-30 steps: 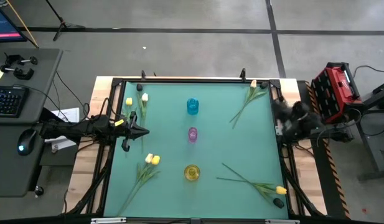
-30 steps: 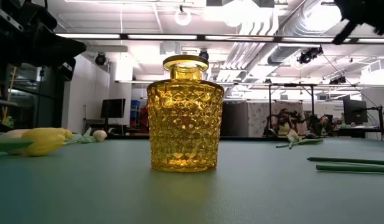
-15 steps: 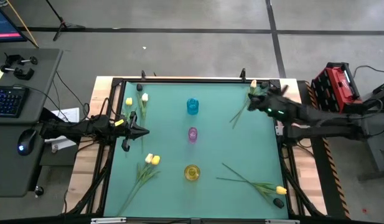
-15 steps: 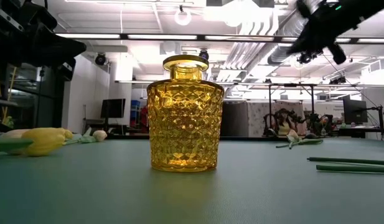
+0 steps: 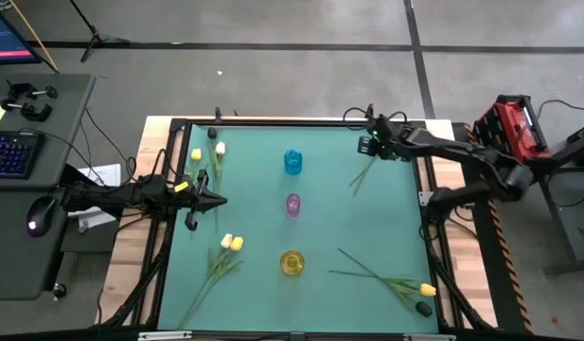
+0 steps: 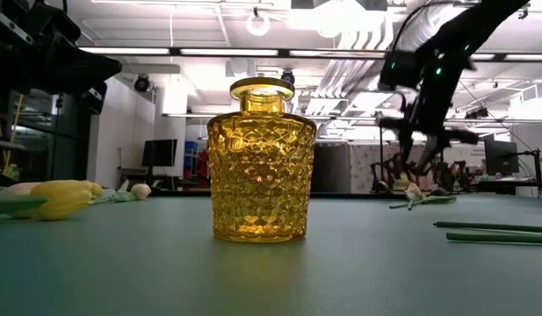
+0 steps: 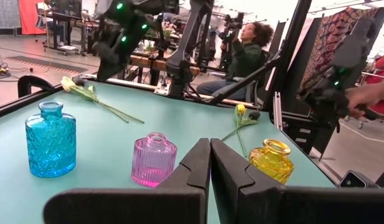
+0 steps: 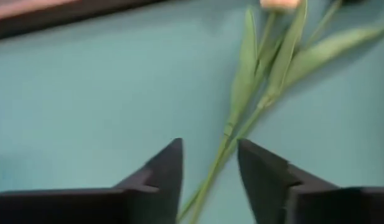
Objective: Sort flowers into vase by color
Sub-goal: Put the top right white flower into the blue vase
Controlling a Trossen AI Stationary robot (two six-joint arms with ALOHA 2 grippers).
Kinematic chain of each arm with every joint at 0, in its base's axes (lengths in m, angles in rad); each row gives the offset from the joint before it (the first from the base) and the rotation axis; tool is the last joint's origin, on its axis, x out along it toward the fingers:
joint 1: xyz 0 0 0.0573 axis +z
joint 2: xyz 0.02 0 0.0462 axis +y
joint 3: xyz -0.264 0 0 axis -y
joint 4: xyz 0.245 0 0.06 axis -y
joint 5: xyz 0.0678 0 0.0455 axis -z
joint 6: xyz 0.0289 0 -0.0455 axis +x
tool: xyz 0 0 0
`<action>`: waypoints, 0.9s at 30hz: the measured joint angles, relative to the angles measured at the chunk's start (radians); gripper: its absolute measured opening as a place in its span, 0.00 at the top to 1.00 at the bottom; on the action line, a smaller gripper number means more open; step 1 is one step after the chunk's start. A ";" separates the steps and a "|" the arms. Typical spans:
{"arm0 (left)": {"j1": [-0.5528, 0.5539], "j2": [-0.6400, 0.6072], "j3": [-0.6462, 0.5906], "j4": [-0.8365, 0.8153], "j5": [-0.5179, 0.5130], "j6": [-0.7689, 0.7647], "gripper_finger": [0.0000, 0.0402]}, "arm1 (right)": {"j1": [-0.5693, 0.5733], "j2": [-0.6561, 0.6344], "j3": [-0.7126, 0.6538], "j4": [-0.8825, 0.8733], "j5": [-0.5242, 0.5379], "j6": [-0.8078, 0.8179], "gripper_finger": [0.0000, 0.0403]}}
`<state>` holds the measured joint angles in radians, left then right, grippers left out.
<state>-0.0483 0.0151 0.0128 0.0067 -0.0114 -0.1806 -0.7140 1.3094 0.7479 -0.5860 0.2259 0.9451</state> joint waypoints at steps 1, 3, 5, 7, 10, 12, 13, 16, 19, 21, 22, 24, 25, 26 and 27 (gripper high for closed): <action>0.000 0.000 0.000 0.000 0.000 0.000 1.00 | -0.014 0.027 0.000 0.006 -0.022 0.005 0.54; 0.000 0.000 0.000 0.000 0.000 0.000 1.00 | -0.036 0.077 0.000 0.010 -0.052 0.023 0.47; 0.000 0.000 0.000 0.000 0.000 0.000 1.00 | -0.051 0.118 0.012 0.011 -0.059 0.024 0.43; 0.000 0.000 0.000 0.000 0.000 0.000 1.00 | -0.062 0.154 0.038 0.015 -0.049 0.020 0.42; 0.000 0.000 0.000 0.000 0.000 0.000 1.00 | -0.081 0.208 0.091 0.015 -0.043 -0.014 0.43; 0.000 0.000 0.000 0.000 0.000 0.000 1.00 | -0.091 0.242 0.130 0.014 -0.046 -0.040 0.45; 0.000 0.000 0.000 0.000 0.000 0.000 1.00 | -0.094 0.259 0.150 0.005 -0.047 -0.051 0.46; 0.000 0.000 0.000 0.000 0.000 0.000 1.00 | -0.094 0.303 0.202 -0.062 -0.044 -0.063 0.49; 0.000 0.000 0.000 0.000 0.000 0.000 1.00 | -0.093 0.335 0.233 -0.108 -0.045 -0.059 0.51; 0.000 0.000 0.000 0.000 0.000 0.000 1.00 | -0.093 0.345 0.235 -0.107 -0.045 -0.046 0.51; 0.000 0.000 0.000 0.000 0.000 0.000 1.00 | -0.093 0.350 0.235 -0.106 -0.045 -0.038 0.51; 0.000 0.000 0.000 0.000 0.000 0.000 1.00 | -0.094 0.358 0.235 -0.112 -0.043 -0.027 0.51; 0.000 0.000 0.000 0.000 0.000 0.000 1.00 | -0.094 0.363 0.235 -0.121 -0.043 -0.024 0.51; 0.000 0.000 0.000 0.000 0.000 0.000 1.00 | -0.093 0.368 0.235 -0.131 -0.039 -0.014 0.51; 0.000 0.000 0.000 0.000 0.000 0.000 1.00 | -0.093 0.374 0.235 -0.140 -0.034 0.004 0.51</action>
<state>-0.0484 0.0151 0.0132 0.0067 -0.0114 -0.1806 -0.8074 1.6831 0.9829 -0.7264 0.1921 0.9488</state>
